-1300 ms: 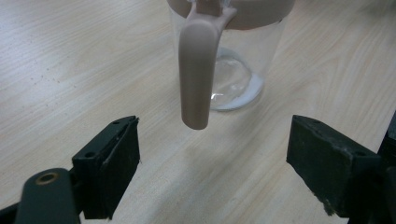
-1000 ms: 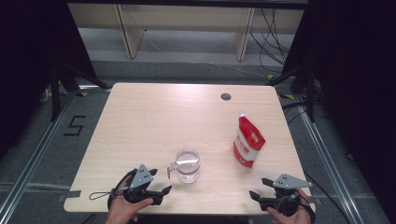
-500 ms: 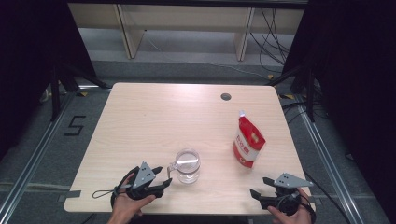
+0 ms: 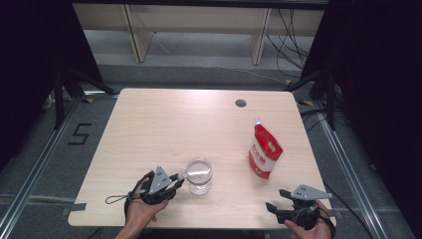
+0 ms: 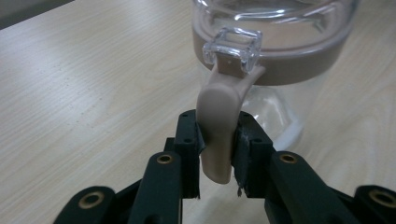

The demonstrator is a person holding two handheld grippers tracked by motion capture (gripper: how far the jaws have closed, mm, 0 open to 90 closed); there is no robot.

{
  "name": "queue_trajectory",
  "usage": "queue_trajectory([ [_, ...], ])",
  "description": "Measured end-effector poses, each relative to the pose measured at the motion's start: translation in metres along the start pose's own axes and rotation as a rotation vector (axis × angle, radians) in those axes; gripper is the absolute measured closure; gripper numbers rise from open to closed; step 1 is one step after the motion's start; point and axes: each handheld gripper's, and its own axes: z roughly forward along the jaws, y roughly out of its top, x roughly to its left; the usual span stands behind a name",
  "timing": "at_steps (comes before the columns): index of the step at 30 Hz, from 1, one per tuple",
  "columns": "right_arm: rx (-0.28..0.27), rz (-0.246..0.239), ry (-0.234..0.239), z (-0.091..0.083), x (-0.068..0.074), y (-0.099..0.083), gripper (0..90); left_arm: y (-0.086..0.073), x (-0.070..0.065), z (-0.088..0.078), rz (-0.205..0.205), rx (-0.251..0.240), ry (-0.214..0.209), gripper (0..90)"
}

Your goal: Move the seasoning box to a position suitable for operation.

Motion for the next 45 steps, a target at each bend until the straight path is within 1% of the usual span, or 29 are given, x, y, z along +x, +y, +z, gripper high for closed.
queue_trajectory([
  [1, -0.002, -0.022, -0.001, 0.000, -0.001, 0.000, 28.9, 0.000, 0.003, 0.002, -0.012, -0.007, -0.010, 74.1],
  [3, 0.006, -0.025, 0.012, 0.001, -0.001, 0.001, 28.9, 0.000, 0.006, 0.004, -0.019, -0.014, -0.020, 74.5],
  [4, 0.005, -0.025, 0.019, 0.001, -0.001, 0.001, 28.9, 0.000, 0.006, 0.004, -0.019, -0.014, -0.020, 74.5],
  [5, 0.006, -0.003, 0.008, 0.001, 0.001, 0.000, 28.9, 0.002, 0.006, 0.004, -0.002, -0.019, -0.015, 74.7],
  [6, 0.006, -0.003, 0.008, 0.001, 0.001, 0.000, 28.9, 0.002, 0.006, 0.004, -0.002, -0.019, -0.015, 74.7],
  [7, 0.012, 0.000, 0.008, 0.000, 0.001, 0.000, 28.9, 0.003, 0.004, 0.005, 0.002, -0.018, -0.032, 74.6],
  [9, 0.011, 0.011, 0.018, 0.001, 0.001, 0.000, 28.9, 0.003, 0.001, 0.006, 0.002, -0.024, -0.037, 74.6],
  [10, 0.011, 0.011, 0.018, 0.001, 0.001, 0.000, 28.9, 0.004, -0.001, 0.007, 0.003, -0.025, -0.050, 74.6],
  [11, 0.011, 0.006, -0.001, 0.000, 0.002, 0.001, 28.9, 0.006, -0.006, 0.009, 0.010, -0.021, -0.064, 74.6],
  [12, 0.011, 0.006, -0.001, 0.000, 0.002, 0.001, 28.9, 0.006, -0.006, 0.009, 0.010, -0.021, -0.064, 74.6],
  [15, 0.017, 0.002, 0.011, 0.001, 0.002, 0.001, 28.9, 0.009, -0.013, 0.014, 0.007, -0.020, -0.104, 74.6],
  [20, 0.012, 0.000, 0.013, 0.001, 0.002, 0.001, 28.9, 0.012, -0.019, 0.017, 0.017, -0.021, -0.125, 74.5],
  [24, 0.015, 0.000, 0.015, 0.001, 0.002, 0.001, 28.9, 0.011, -0.020, 0.017, 0.007, -0.024, -0.127, 74.3],
  [26, 0.012, 0.002, 0.020, 0.001, 0.002, 0.001, 28.9, 0.011, -0.021, 0.016, 0.019, -0.022, -0.129, 74.2],
  [27, 0.013, 0.000, 0.018, 0.002, 0.002, 0.001, 28.9, 0.011, -0.023, 0.017, -0.003, -0.029, -0.132, 74.2],
  [28, 0.009, -0.012, 0.021, 0.002, 0.000, 0.001, 28.9, 0.011, -0.024, 0.018, -0.004, -0.033, -0.134, 74.1],
  [30, 0.005, -0.025, 0.003, 0.003, -0.002, 0.001, 28.9, 0.012, -0.025, 0.019, -0.003, -0.027, -0.140, 74.0],
  [31, 0.023, 0.020, 0.017, 0.002, 0.001, 0.000, 28.9, 0.013, -0.026, 0.019, -0.003, -0.027, -0.141, 73.9],
  [32, 0.023, 0.020, 0.017, 0.002, 0.001, 0.000, 28.9, 0.013, -0.026, 0.019, -0.003, -0.027, -0.141, 73.7],
  [33, 0.010, 0.010, 0.019, 0.003, 0.000, 0.000, 28.9, 0.013, -0.025, 0.020, 0.013, -0.031, -0.160, 73.7],
  [35, 0.010, 0.001, 0.013, 0.003, 0.000, 0.001, 28.9, 0.013, -0.025, 0.019, 0.009, -0.028, -0.163, 73.1],
  [36, -0.002, -0.020, 0.016, 0.003, 0.000, 0.001, 28.9, 0.013, -0.026, 0.019, -0.021, -0.025, -0.171, 66.5],
  [37, -0.002, -0.020, 0.016, 0.003, 0.000, 0.001, 28.9, 0.013, -0.026, 0.019, -0.021, -0.025, -0.171, 59.7],
  [38, -0.005, -0.029, 0.011, 0.003, -0.001, 0.001, 28.9, 0.013, -0.026, 0.017, -0.007, -0.025, -0.163, 59.7],
  [39, -0.008, -0.031, 0.007, 0.002, -0.001, 0.001, 28.9, 0.013, -0.028, 0.013, -0.047, -0.030, -0.161, 48.9],
  [40, -0.004, -0.015, 0.027, 0.003, -0.002, 0.001, 28.9, 0.013, -0.028, 0.013, -0.047, -0.030, -0.161, 46.1],
  [42, -0.005, -0.025, 0.020, 0.003, -0.003, 0.001, 28.9, 0.014, -0.028, 0.009, -0.054, -0.031, -0.153, 40.1],
  [44, -0.001, -0.022, 0.027, 0.003, -0.003, 0.001, 28.8, 0.015, -0.026, 0.004, -0.039, -0.022, -0.152, 37.5],
  [45, 0.001, 0.000, 0.026, 0.002, -0.001, 0.001, 28.9, 0.018, -0.027, -0.002, -0.061, -0.029, -0.154, 34.7],
])
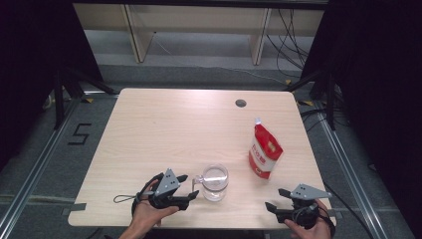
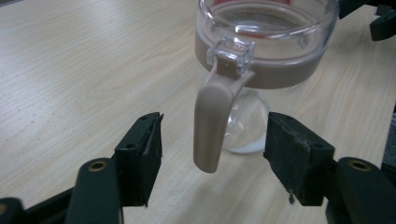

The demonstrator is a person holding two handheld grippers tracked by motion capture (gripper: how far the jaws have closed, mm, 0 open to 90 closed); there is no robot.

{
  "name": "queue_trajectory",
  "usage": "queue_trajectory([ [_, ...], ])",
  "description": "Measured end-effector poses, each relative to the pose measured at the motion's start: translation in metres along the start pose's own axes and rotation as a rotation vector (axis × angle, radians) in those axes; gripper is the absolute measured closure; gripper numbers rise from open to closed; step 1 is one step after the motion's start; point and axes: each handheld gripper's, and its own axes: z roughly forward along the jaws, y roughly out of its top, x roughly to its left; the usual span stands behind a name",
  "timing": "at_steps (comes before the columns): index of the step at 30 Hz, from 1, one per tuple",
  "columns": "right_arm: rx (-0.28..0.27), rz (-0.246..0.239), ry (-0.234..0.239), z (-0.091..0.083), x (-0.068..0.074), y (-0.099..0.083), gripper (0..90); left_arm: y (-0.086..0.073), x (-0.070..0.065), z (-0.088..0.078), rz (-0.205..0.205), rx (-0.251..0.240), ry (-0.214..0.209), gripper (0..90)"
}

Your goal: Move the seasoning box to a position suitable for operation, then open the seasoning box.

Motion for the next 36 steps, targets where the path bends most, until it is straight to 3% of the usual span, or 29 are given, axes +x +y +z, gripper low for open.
queue_trajectory([
  [5, 0.004, -0.007, -0.012, -0.001, 0.001, -0.001, 28.9, 0.008, -0.001, -0.008, 0.028, -0.004, 0.012, 31.1],
  [6, 0.003, -0.037, -0.002, 0.000, -0.002, 0.000, 28.9, 0.011, -0.002, -0.010, 0.021, -0.010, 0.002, 30.4],
  [9, 0.000, -0.036, -0.012, 0.000, -0.001, 0.000, 28.9, 0.013, -0.002, -0.013, 0.015, -0.010, -0.001, 30.1],
  [11, 0.003, -0.037, -0.003, 0.000, 0.000, 0.000, 28.9, 0.015, -0.001, -0.014, 0.036, -0.006, -0.011, 29.8],
  [12, -0.001, -0.035, -0.005, 0.001, 0.001, 0.000, 28.9, 0.016, -0.002, -0.015, 0.017, -0.006, -0.010, 30.3],
  [15, -0.004, -0.052, -0.010, 0.001, 0.000, 0.000, 28.9, 0.018, -0.002, -0.016, 0.009, -0.021, -0.024, 31.9],
  [19, 0.002, -0.029, -0.004, 0.002, 0.002, 0.000, 28.9, 0.021, -0.004, -0.018, 0.013, -0.031, -0.042, 35.6],
  [22, 0.009, -0.038, -0.002, 0.003, 0.000, 0.000, 28.8, 0.022, -0.003, -0.019, 0.024, -0.052, -0.051, 40.3],
  [23, 0.017, -0.020, -0.016, 0.001, 0.004, 0.000, 28.9, 0.022, -0.004, -0.020, 0.006, -0.054, -0.039, 44.2],
  [24, 0.012, -0.042, -0.009, 0.001, 0.003, 0.001, 28.8, 0.023, -0.004, -0.021, -0.008, -0.072, -0.049, 46.1],
  [27, 0.001, -0.046, -0.002, 0.002, 0.001, 0.001, 28.8, 0.026, -0.004, -0.022, -0.004, -0.091, -0.052, 51.5],
  [30, 0.010, -0.079, -0.019, 0.002, 0.000, 0.001, 28.9, 0.029, -0.003, -0.024, -0.001, -0.100, -0.057, 69.3],
  [36, -0.007, -0.095, -0.025, 0.002, 0.002, 0.000, 29.7, 0.036, -0.004, -0.022, 0.033, -0.120, -0.051, 85.3],
])
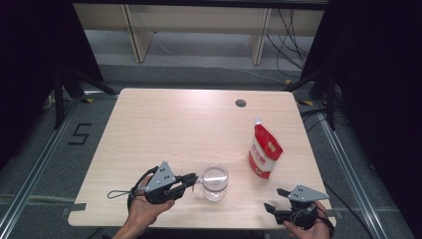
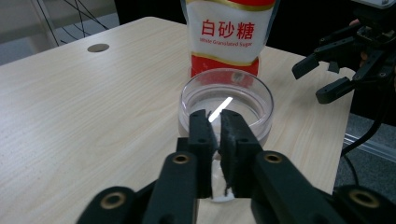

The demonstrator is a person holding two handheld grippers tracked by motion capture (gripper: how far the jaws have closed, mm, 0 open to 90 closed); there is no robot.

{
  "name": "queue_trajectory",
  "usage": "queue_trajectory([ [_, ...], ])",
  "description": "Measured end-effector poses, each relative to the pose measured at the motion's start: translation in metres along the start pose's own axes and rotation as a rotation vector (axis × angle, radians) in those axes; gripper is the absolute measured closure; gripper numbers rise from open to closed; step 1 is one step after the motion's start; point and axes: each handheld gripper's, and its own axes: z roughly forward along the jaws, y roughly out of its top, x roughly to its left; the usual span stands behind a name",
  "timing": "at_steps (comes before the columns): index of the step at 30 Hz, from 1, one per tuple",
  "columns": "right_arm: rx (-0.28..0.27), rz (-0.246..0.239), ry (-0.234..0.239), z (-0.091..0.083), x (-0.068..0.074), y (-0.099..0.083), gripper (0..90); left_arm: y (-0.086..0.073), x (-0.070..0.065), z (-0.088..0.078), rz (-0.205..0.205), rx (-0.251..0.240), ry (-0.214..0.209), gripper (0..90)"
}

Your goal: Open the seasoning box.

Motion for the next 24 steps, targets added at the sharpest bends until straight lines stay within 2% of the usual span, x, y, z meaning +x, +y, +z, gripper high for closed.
queue_trajectory([
  [1, 0.000, 0.000, 0.000, 0.000, 0.000, 0.000, 29.7, 0.000, 0.000, 0.000, 0.000, 0.000, 0.000, 86.8],
  [2, 0.003, 0.013, 0.019, 0.002, 0.000, 0.000, 30.0, 0.002, 0.000, 0.002, 0.012, 0.003, 0.001, 88.2],
  [5, 0.002, 0.007, 0.007, 0.001, 0.001, 0.002, 30.0, 0.003, 0.000, 0.004, 0.029, 0.010, 0.017, 89.1],
  [6, -0.001, 0.003, 0.024, 0.003, 0.003, 0.002, 30.1, 0.004, 0.002, 0.005, 0.040, 0.015, 0.018, 89.1],
  [7, -0.001, 0.003, 0.024, 0.003, 0.003, 0.002, 30.1, 0.004, 0.002, 0.007, 0.028, 0.011, 0.019, 89.1],
  [9, -0.001, -0.017, 0.004, 0.002, 0.003, 0.002, 31.1, 0.003, 0.002, 0.009, 0.030, 0.012, 0.020, 89.2],
  [10, 0.008, 0.017, 0.017, 0.001, 0.006, 0.002, 31.1, 0.003, 0.001, 0.010, 0.031, 0.020, 0.026, 89.1],
  [12, 0.004, 0.016, 0.015, 0.001, 0.006, 0.002, 31.2, 0.003, 0.002, 0.012, 0.040, 0.024, 0.022, 89.2],
  [15, -0.013, -0.011, 0.006, 0.001, 0.005, 0.002, 33.3, 0.002, 0.003, 0.013, 0.036, 0.025, 0.026, 89.1],
  [16, -0.009, -0.010, 0.016, 0.001, 0.005, 0.003, 34.3, 0.001, 0.004, 0.012, 0.041, 0.031, 0.026, 89.1],
  [17, -0.009, -0.010, 0.016, 0.001, 0.005, 0.003, 34.3, 0.000, 0.004, 0.013, 0.023, 0.025, 0.026, 89.1],
  [18, -0.015, -0.018, 0.023, 0.002, 0.005, 0.003, 35.5, -0.001, 0.006, 0.014, 0.033, 0.024, 0.020, 89.0],
  [19, -0.024, -0.048, 0.007, 0.001, 0.005, 0.004, 36.8, -0.002, 0.005, 0.014, 0.029, 0.030, 0.025, 89.0],
  [20, -0.014, -0.029, 0.030, 0.002, 0.007, 0.004, 37.3, -0.004, 0.006, 0.015, 0.020, 0.028, 0.020, 89.0],
  [22, -0.023, -0.058, 0.010, 0.002, 0.008, 0.005, 38.6, -0.005, 0.007, 0.015, 0.021, 0.033, 0.018, 89.0],
  [24, -0.023, -0.057, 0.014, 0.002, 0.009, 0.005, 38.8, -0.005, 0.007, 0.015, 0.023, 0.032, 0.022, 89.0],
])
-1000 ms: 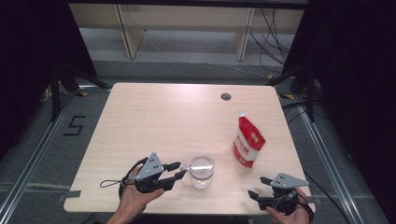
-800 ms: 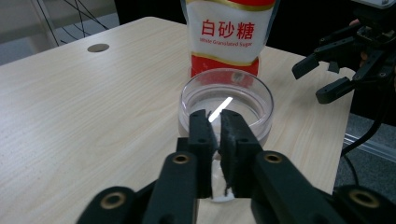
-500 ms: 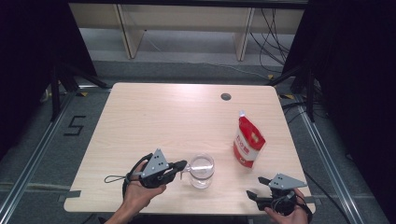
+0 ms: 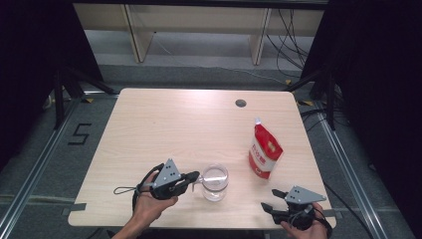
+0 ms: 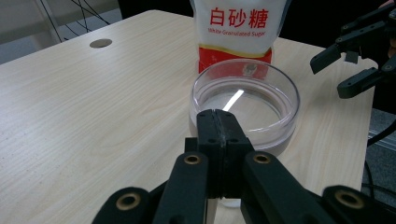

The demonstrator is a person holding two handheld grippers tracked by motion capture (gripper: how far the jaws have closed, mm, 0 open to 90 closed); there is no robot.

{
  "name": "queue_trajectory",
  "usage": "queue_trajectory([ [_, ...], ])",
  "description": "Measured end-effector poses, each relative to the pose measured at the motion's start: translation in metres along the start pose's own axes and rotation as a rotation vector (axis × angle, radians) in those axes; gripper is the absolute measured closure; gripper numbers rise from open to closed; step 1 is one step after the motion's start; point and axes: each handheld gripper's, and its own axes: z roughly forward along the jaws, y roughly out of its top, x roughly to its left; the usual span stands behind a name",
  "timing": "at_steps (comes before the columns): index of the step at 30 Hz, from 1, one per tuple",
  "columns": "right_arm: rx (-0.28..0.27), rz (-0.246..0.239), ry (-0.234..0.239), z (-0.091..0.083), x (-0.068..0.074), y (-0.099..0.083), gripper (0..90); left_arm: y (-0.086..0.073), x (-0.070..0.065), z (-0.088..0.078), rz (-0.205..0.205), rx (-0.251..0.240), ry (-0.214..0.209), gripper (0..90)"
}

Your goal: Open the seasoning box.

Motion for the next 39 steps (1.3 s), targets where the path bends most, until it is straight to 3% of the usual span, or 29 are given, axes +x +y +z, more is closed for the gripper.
queue_trajectory([
  [8, 0.012, 0.002, 0.014, 0.000, 0.003, 0.001, 41.0, -0.002, -0.001, 0.000, 0.014, -0.009, 0.004, 88.6],
  [12, -0.002, -0.030, 0.007, 0.001, 0.003, 0.002, 42.6, -0.002, 0.000, 0.000, 0.019, -0.017, 0.003, 88.5],
  [14, 0.002, -0.037, 0.032, 0.002, 0.003, 0.002, 43.1, -0.002, 0.000, 0.000, 0.026, -0.014, 0.005, 88.5],
  [16, 0.003, -0.030, 0.014, 0.001, 0.005, 0.002, 43.7, -0.002, -0.001, 0.000, 0.030, -0.013, 0.007, 88.4],
  [18, -0.016, -0.064, 0.004, 0.001, 0.004, 0.003, 46.3, -0.003, -0.001, 0.000, 0.029, -0.015, 0.007, 88.5],
  [19, -0.013, -0.036, 0.007, 0.000, 0.007, 0.004, 47.0, -0.003, -0.001, 0.000, 0.031, -0.014, 0.008, 88.5],
  [21, -0.034, -0.075, 0.007, -0.001, 0.007, 0.006, 50.6, -0.003, -0.001, 0.000, 0.033, -0.015, 0.008, 88.5],
  [27, -0.073, -0.079, 0.011, 0.000, 0.010, 0.011, 56.4, -0.004, -0.001, 0.000, 0.036, -0.018, 0.011, 88.6],
  [28, -0.069, -0.051, 0.016, 0.000, 0.012, 0.011, 57.0, -0.004, -0.001, 0.000, 0.037, -0.018, 0.011, 88.6],
  [29, -0.082, -0.089, 0.005, 0.001, 0.011, 0.012, 57.1, -0.004, -0.001, 0.000, 0.037, -0.017, 0.011, 88.6],
  [32, -0.098, -0.105, 0.002, 0.002, 0.013, 0.016, 61.2, -0.004, -0.001, 0.001, 0.033, -0.021, 0.004, 88.6],
  [34, -0.103, -0.109, 0.003, 0.002, 0.013, 0.016, 61.9, -0.004, -0.001, 0.001, 0.032, -0.022, 0.004, 88.6],
  [36, -0.151, -0.094, 0.022, 0.004, 0.014, 0.020, 64.4, -0.005, -0.001, 0.001, 0.031, -0.024, 0.003, 88.6],
  [39, -0.149, -0.092, 0.020, 0.005, 0.016, 0.023, 66.8, -0.005, -0.001, 0.001, 0.030, -0.025, 0.003, 88.6],
])
